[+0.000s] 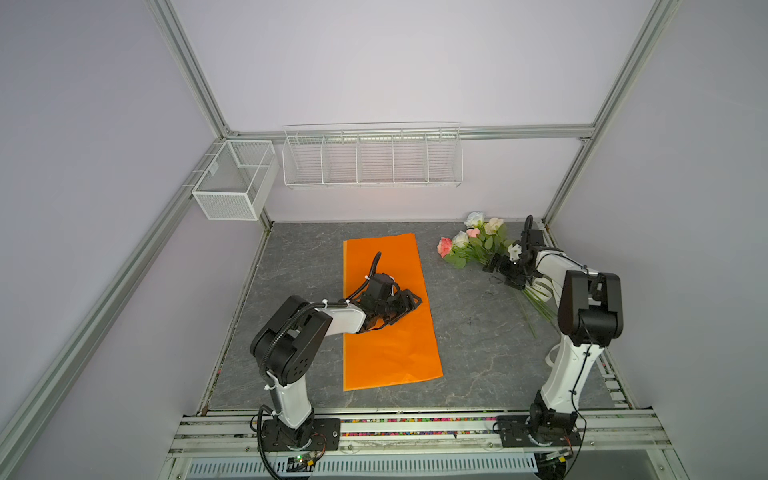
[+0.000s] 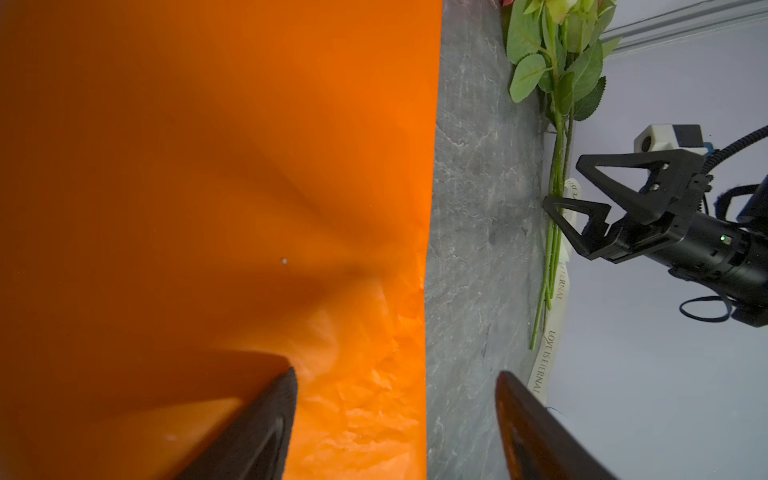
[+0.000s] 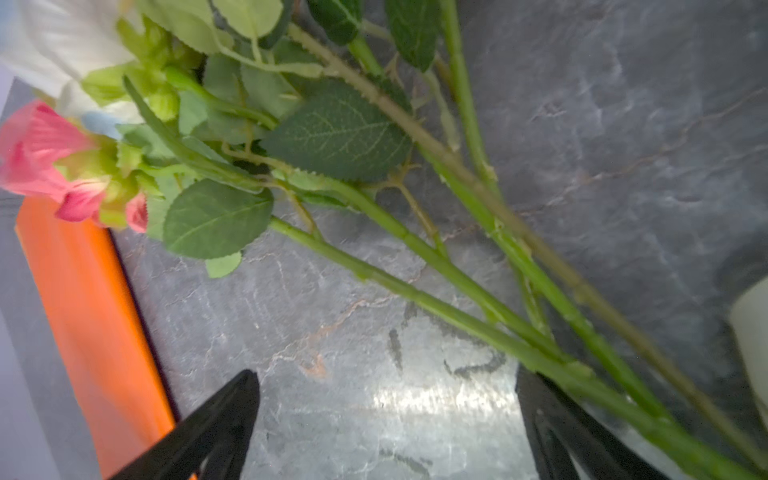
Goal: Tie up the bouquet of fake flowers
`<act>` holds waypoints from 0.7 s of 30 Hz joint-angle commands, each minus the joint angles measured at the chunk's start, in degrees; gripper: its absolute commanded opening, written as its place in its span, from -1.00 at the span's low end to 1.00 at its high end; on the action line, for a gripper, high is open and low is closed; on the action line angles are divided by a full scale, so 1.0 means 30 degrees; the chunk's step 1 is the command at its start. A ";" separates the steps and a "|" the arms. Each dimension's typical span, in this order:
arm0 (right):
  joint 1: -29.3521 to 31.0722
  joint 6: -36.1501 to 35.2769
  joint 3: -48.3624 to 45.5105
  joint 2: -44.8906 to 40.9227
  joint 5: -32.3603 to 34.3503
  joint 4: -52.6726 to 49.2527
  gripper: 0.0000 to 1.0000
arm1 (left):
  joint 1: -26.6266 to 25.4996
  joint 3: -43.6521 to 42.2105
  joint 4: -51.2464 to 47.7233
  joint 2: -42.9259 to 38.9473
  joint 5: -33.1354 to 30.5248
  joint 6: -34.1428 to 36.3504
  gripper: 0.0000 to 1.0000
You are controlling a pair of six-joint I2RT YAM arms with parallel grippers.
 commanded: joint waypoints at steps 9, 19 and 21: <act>0.8024 -0.0873 -0.4285 -0.7032 -0.0534 0.1047 0.52 | 0.2367 -0.3187 -0.7199 -1.0910 -0.6136 0.1726 0.46; 1.5934 0.4999 -0.3708 -0.3347 -0.0225 0.3962 0.26 | 0.7970 -0.7560 -1.1433 -1.9924 -0.4829 0.3677 0.56; 1.6196 0.4834 -0.3021 -0.2257 0.0094 0.3418 0.25 | 0.8385 -0.7787 -1.1882 -2.0678 -0.4587 0.3868 0.60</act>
